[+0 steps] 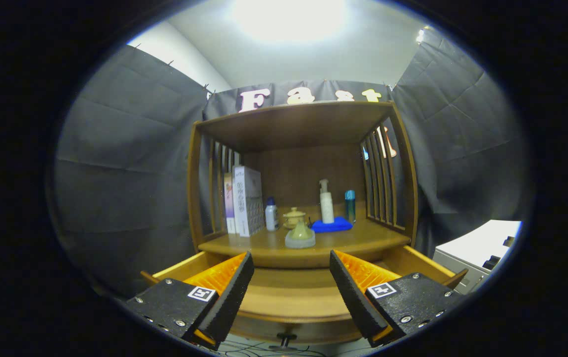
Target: Pull open the drawer, take out the items inside it, and place them on the countertop above the cabinet.
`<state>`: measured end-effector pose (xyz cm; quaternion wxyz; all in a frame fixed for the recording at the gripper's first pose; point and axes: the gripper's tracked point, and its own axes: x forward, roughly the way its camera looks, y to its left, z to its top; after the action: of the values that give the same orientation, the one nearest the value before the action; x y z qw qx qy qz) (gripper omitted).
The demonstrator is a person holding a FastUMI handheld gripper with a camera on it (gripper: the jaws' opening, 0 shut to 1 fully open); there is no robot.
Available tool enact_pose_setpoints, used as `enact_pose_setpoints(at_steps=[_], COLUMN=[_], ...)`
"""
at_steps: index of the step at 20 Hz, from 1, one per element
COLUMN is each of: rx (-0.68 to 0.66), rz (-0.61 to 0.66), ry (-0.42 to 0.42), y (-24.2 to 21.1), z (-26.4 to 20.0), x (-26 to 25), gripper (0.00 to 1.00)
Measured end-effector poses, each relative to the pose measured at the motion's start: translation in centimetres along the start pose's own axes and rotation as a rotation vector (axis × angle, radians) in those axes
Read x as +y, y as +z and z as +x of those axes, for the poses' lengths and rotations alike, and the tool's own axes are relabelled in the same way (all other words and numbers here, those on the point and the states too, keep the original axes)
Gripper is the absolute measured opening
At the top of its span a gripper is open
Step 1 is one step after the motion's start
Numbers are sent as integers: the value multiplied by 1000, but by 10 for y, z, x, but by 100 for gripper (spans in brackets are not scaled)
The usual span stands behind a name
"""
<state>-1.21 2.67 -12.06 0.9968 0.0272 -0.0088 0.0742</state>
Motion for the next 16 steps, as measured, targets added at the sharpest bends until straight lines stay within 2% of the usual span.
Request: enact_pose_setpoints(at_steps=[9,14,16], rx=[173,273,284], rz=[7,-51,-66], ry=[20,3,-32], y=[-81,-114,-116], z=[-59,-51,-43], x=[38,39,29], gripper=[96,96,96])
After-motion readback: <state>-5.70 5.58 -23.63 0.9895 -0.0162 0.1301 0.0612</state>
